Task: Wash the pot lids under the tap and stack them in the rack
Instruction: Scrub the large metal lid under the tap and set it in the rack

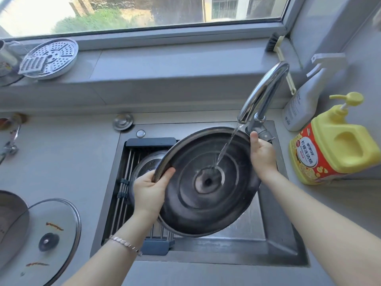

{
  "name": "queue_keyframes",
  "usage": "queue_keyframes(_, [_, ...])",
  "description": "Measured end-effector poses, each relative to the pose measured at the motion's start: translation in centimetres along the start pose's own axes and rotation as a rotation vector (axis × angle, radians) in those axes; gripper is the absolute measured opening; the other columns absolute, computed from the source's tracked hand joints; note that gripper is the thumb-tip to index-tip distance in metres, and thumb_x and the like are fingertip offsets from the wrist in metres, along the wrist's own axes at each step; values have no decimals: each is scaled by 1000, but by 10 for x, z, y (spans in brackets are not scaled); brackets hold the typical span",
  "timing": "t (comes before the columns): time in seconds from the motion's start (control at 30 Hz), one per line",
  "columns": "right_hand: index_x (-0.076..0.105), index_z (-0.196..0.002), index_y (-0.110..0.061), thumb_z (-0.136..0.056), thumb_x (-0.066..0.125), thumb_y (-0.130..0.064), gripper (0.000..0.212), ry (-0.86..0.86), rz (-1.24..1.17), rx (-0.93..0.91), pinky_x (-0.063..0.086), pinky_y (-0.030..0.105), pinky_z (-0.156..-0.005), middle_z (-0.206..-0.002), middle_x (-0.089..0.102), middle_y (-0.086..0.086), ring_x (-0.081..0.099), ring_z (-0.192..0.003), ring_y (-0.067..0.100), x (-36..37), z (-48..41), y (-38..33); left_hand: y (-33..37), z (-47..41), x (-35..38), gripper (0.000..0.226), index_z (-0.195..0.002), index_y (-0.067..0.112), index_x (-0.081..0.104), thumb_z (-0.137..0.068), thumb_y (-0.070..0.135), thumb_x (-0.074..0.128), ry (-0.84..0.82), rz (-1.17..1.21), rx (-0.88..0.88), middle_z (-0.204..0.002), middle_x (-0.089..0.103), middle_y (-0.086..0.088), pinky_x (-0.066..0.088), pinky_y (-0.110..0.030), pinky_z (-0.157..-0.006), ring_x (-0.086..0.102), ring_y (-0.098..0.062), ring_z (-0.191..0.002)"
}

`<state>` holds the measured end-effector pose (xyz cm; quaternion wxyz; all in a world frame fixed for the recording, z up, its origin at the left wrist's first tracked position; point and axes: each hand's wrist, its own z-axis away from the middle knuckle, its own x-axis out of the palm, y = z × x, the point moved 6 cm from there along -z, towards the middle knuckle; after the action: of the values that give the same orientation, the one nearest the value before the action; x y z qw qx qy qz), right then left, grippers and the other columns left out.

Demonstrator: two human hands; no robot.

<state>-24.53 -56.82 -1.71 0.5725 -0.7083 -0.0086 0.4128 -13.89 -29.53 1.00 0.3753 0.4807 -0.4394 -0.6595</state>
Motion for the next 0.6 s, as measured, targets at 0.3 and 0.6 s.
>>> queue_keyframes(0.3, [31,-45,-20,-86,26,-65,61,10,151,-519,25,28,-46,-43,30,-5,33,-44,17,-9,7,-76,35,-17,35,27,-64,2,59,-76,24,68,-416,-452,186,-55,50,-2,35,-31,-57,43,-16,-56])
queue_keyframes(0.6, [32,-42,-17,-99,31,-32,58,69,231,-783,27,28,-41,-39,28,-4,33,-41,22,12,18,-106,79,-7,65,46,-46,18,44,-86,32,63,-426,-562,392,-43,39,6,26,-27,-49,33,-10,-45])
